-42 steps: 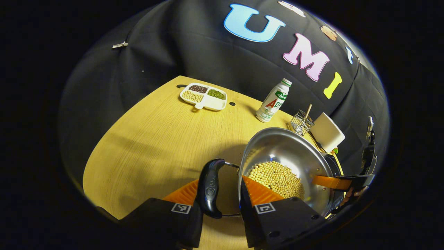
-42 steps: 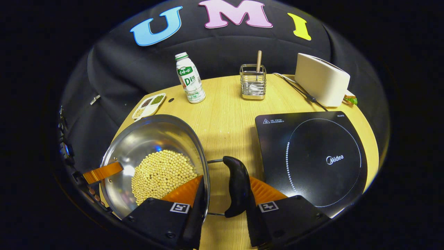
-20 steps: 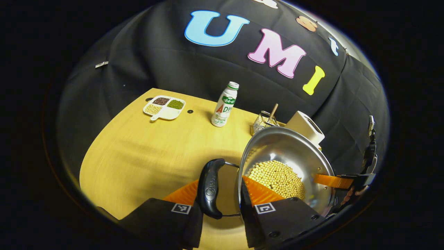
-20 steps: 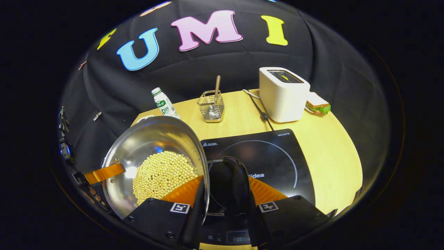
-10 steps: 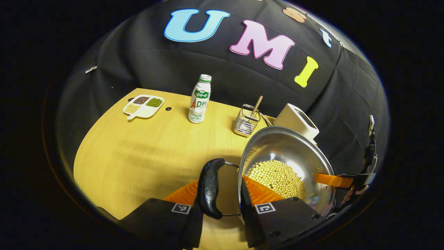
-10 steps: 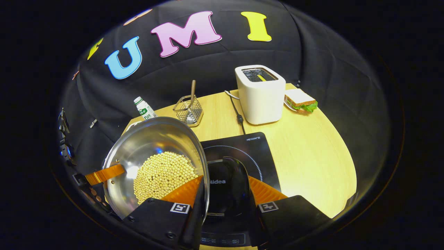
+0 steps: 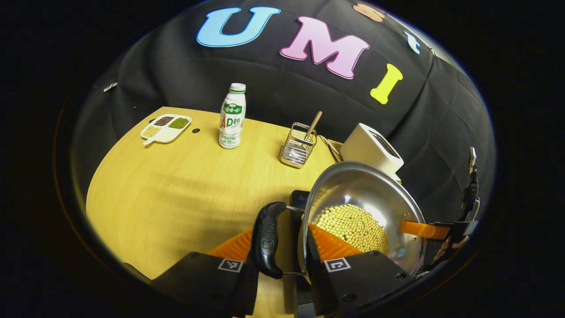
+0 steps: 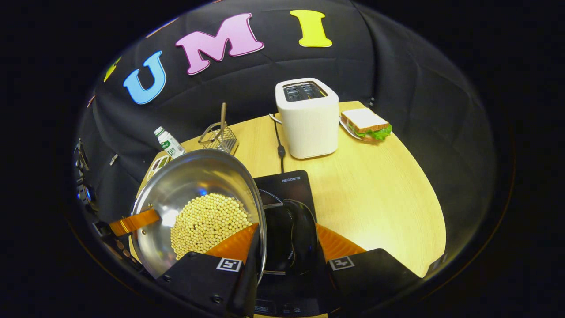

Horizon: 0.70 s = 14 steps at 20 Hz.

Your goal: First push the handle of the pot to place it horizontally, then grasp the pot with both hands and set it on the induction cooktop.

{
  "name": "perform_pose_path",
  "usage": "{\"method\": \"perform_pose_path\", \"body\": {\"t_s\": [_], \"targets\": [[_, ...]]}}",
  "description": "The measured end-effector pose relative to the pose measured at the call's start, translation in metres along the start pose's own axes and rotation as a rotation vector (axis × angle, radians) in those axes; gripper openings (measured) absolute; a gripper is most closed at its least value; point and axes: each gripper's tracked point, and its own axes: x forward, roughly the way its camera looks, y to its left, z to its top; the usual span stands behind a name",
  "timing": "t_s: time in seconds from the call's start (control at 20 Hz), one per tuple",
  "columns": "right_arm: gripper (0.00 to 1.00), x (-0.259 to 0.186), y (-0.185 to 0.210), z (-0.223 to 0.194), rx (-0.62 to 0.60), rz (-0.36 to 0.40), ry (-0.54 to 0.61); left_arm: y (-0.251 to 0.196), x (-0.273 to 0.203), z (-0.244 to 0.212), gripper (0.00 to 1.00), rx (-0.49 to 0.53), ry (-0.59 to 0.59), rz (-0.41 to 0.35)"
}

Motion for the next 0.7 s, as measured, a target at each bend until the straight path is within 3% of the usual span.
{"method": "perform_pose_path", "body": {"t_s": [0.1, 0.15, 0.55, 0.6, 0.7], "targets": [[0.52, 0.004, -0.01, 0.001, -0.002, -0.007, 0.003, -0.007, 0.008, -0.003, 0.52, -0.002, 0.004, -0.004], [0.57, 0.005, -0.014, 0.001, -0.003, -0.01, 0.006, -0.01, 0.012, -0.006, 0.52, -0.004, 0.009, -0.005], [0.56, 0.025, -0.036, -0.007, -0.02, -0.015, 0.05, -0.016, 0.037, -0.026, 0.52, -0.024, 0.032, 0.007], [0.52, 0.028, -0.036, -0.008, -0.025, -0.01, 0.048, -0.015, 0.041, -0.028, 0.52, -0.021, 0.026, 0.006], [0.56, 0.028, -0.036, -0.005, -0.021, -0.005, 0.037, -0.015, 0.039, -0.027, 0.52, -0.032, 0.013, 0.002]]}}
